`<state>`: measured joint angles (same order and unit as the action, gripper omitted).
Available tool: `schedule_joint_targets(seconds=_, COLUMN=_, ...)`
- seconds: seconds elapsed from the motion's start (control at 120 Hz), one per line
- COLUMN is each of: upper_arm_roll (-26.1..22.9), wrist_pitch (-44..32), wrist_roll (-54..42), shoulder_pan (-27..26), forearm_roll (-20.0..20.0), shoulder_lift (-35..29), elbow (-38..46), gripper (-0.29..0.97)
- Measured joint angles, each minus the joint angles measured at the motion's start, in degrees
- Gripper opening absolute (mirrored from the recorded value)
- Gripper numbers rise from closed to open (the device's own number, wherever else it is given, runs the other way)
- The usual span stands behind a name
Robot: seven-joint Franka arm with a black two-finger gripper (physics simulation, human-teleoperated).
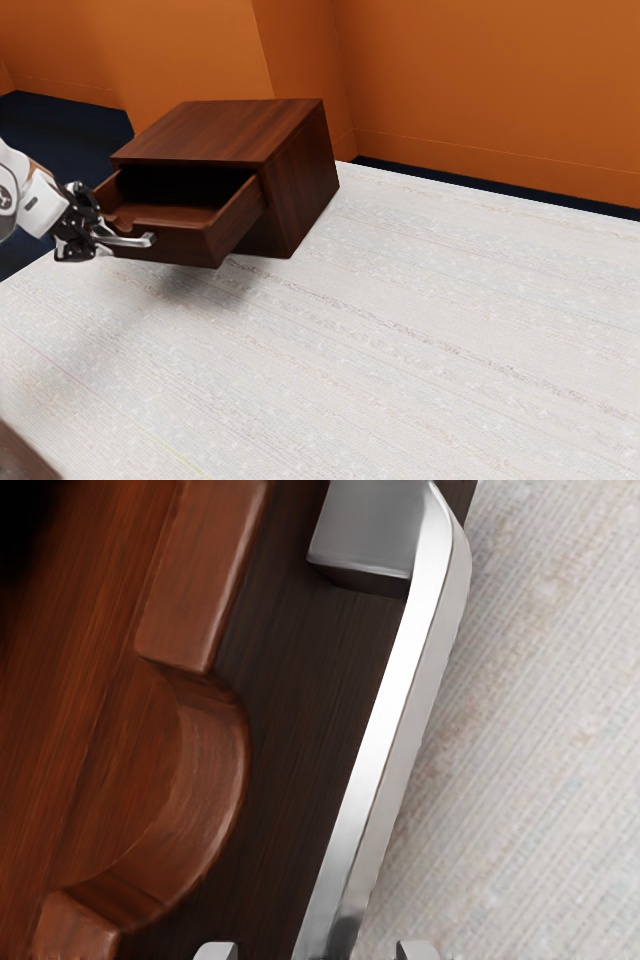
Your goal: Pull the drawer handle with one arm to open the drawer
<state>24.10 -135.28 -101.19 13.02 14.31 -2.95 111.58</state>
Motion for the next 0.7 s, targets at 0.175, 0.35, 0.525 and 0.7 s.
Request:
schedule_joint_targets(seconds=0.175, upper_arm_roll=0.29, wrist_pitch=0.22, wrist_roll=0.14, shoulder_pan=4.5, forearm_roll=0.01, shoulder_lift=-2.4, elbow=0.07, gripper=0.21)
schedule_joint_targets(seconds=0.35, upper_arm_roll=1.33, wrist_pitch=0.8, wrist_roll=0.09, shoulder_pan=9.3, forearm_roll=0.0, shoulder_lift=-8.32, elbow=0.42, gripper=0.21)
schedule_joint_targets(seconds=0.525, upper_arm_roll=0.39, wrist_pitch=14.87, wrist_roll=2.31, shoulder_pan=8.45, forearm_roll=-0.01, shoulder_lift=-17.04, elbow=-1.66, gripper=0.45)
schedule_joint_targets(seconds=0.7, upper_arm_roll=-11.84, wrist_pitch=33.63, wrist_roll=12.13, shoulder_pan=8.16, forearm_roll=-1.92, shoulder_lift=-23.29, elbow=-3.02, gripper=0.58)
